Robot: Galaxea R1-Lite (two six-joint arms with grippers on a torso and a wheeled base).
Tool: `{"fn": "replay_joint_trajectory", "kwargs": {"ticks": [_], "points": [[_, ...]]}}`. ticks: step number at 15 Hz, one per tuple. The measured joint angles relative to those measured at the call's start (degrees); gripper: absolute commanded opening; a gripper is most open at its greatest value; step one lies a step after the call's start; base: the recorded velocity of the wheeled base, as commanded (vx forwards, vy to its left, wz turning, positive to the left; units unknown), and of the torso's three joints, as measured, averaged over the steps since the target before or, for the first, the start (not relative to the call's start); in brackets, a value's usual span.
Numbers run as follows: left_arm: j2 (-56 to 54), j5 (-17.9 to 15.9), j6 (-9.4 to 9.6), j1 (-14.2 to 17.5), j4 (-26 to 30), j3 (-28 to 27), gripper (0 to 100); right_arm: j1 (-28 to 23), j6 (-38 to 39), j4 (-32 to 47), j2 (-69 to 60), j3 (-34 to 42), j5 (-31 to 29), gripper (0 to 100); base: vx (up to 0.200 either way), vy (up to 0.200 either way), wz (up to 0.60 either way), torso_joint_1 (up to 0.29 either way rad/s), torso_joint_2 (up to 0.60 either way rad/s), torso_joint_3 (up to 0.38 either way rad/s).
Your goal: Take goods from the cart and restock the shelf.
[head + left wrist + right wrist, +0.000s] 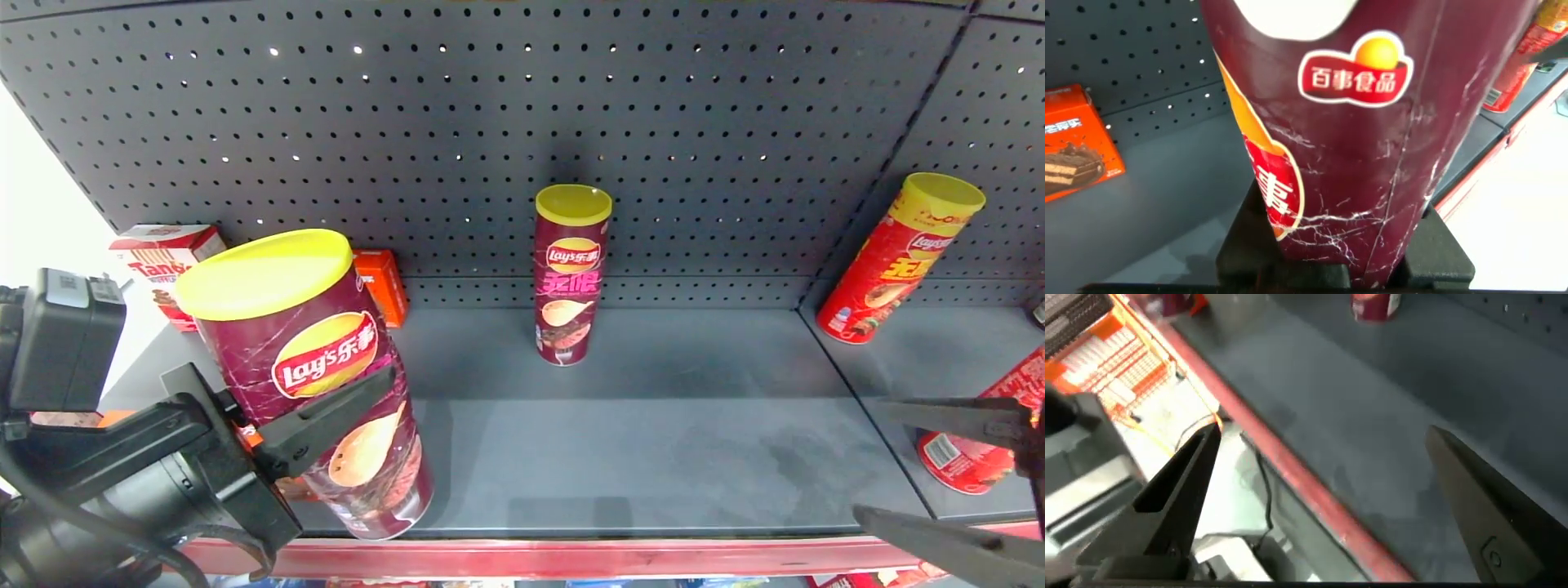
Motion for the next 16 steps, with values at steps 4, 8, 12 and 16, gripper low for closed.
{"fn": "replay_joint_trajectory", "kwargs": {"ticks": [4,8,12,16], "points": [[0.0,0.0,-0.01,0.3,0.0,0.0,0,0.4,0.4,-5.9,12.7,-5.5,0.6,100,0.000,0.000,0.00,0.000,0.00,0.000],[-0.1,0.0,-0.01,0.4,0.1,0.0,0,-0.2,0.3,-18.1,22.9,-9.3,1.3,100,0.000,0.000,0.00,0.000,0.00,0.000],[-0.1,0.0,-0.06,0.4,0.1,0.1,0,-1.8,0.0,-25.5,32.5,-14.8,10.1,100,0.000,0.000,0.00,0.000,0.00,0.000],[-0.1,0.0,-0.68,0.4,0.0,0.0,0,-3.0,-1.7,-34.8,41.3,-19.2,20.2,100,0.000,0.000,0.00,0.000,0.00,0.000]]}}
